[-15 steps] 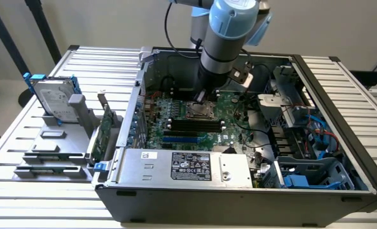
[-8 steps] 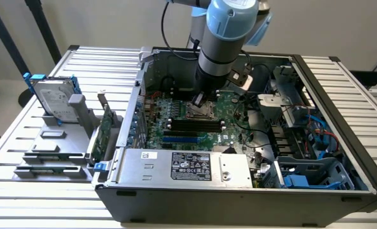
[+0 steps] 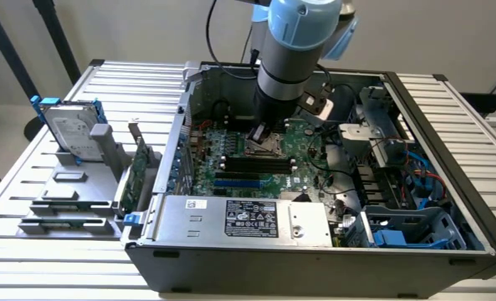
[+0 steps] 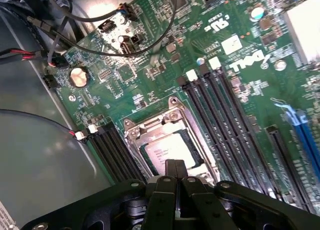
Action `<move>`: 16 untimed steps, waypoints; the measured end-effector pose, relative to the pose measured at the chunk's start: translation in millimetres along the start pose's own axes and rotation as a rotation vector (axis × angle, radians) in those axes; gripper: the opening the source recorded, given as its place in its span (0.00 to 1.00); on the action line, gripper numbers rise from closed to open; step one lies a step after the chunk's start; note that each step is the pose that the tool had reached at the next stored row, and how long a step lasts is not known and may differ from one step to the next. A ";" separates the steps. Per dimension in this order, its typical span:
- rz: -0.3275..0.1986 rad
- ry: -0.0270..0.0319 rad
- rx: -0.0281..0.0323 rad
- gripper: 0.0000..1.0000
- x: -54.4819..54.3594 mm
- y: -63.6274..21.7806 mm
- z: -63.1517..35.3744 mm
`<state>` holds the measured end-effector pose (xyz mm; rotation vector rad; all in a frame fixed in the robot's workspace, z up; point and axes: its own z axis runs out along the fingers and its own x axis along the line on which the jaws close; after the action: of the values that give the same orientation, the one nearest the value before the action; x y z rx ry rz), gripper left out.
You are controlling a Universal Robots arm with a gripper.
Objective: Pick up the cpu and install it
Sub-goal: 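Install the first cpu locking lever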
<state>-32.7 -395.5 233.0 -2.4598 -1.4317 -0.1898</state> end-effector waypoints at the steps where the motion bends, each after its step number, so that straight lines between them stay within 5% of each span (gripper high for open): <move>1: 0.000 0.0000 0.0000 0.11 -2.4 -0.4 -2.7; 10: 0.000 0.0003 0.0003 0.11 -21.1 -5.3 -26.2; 16: 0.008 0.0019 -0.0006 0.11 -27.1 -8.9 -28.7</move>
<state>-53.1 -422.8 254.9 -2.4646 -1.4214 -0.1910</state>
